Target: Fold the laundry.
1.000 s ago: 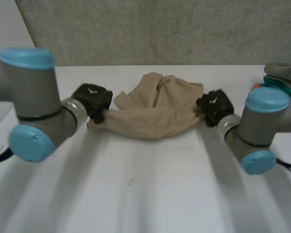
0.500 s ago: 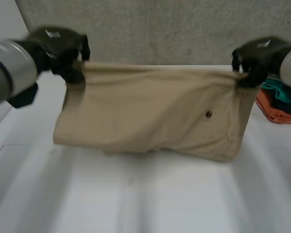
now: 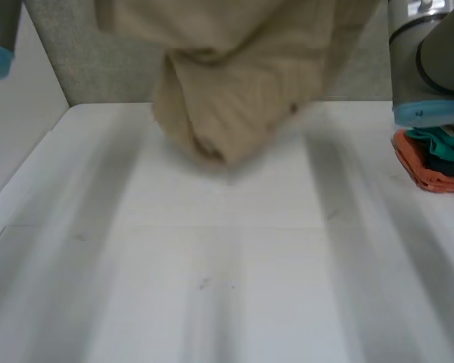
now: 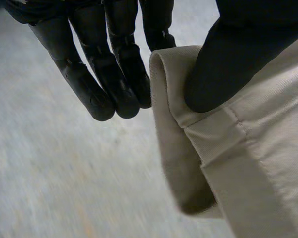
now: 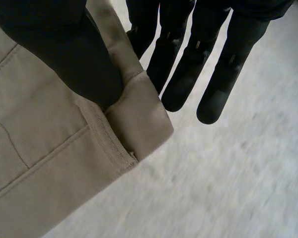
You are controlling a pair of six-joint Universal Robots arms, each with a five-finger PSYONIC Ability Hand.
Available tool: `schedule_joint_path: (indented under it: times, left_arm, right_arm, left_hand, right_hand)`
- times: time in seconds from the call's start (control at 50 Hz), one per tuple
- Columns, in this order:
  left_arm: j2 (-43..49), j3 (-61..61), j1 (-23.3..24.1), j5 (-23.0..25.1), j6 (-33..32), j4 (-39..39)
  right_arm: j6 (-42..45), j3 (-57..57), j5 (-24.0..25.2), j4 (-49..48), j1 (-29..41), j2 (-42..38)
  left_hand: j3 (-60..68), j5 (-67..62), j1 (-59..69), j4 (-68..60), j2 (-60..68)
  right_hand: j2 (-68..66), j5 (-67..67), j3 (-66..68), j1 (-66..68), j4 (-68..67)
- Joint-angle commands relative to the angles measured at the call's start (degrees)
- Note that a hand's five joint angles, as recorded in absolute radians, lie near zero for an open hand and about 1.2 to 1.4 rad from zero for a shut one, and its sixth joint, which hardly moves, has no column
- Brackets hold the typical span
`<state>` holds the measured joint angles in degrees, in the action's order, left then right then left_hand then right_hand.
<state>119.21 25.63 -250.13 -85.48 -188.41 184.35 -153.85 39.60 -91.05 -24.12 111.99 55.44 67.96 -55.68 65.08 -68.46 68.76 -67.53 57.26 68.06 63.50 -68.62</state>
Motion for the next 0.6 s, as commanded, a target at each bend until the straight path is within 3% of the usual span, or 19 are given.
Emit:
schedule_joint_path:
  times: [0.02, 0.16, 0.34, 0.48, 0.6]
  left_arm:
    - [-2.6, 15.7, -1.1, 2.0, 0.7, 3.5]
    - [0.1, 32.8, -2.5, -0.2, -2.4, 4.5]
    - [1.6, 49.9, -0.7, 1.2, -8.0, 2.8]
    - [-3.4, 58.9, 0.3, 2.4, -12.0, -4.3]
    - [-10.1, 63.9, 0.9, 4.1, -14.5, -13.3]
  right_arm:
    - [-1.1, 3.2, 5.4, 3.1, 1.1, -0.4]
    - [-0.1, 13.4, 5.7, 9.3, 1.3, -3.5]
    - [5.5, 28.2, 5.6, 16.6, 1.7, -7.5]
    - [9.8, 33.8, 5.4, 19.4, 0.7, -6.8]
    - [11.4, 36.5, 5.8, 28.1, -0.5, -1.4]
  left_hand:
    - [12.0, -14.3, 14.9, -11.5, 11.2]
    - [12.0, -14.3, 14.9, -11.5, 11.2]
    - [12.0, -14.3, 14.9, -11.5, 11.2]
    - [12.0, -14.3, 14.9, -11.5, 11.2]
    - [12.0, -14.3, 14.9, -11.5, 11.2]
  right_hand:
    - [-12.5, 12.7, 11.9, 16.5, -11.4]
    - [-12.5, 12.7, 11.9, 16.5, -11.4]
    - [-12.5, 12.7, 11.9, 16.5, -11.4]
    - [-12.5, 12.7, 11.9, 16.5, -11.4]
    - [-12.5, 12.7, 11.9, 16.5, -11.4]
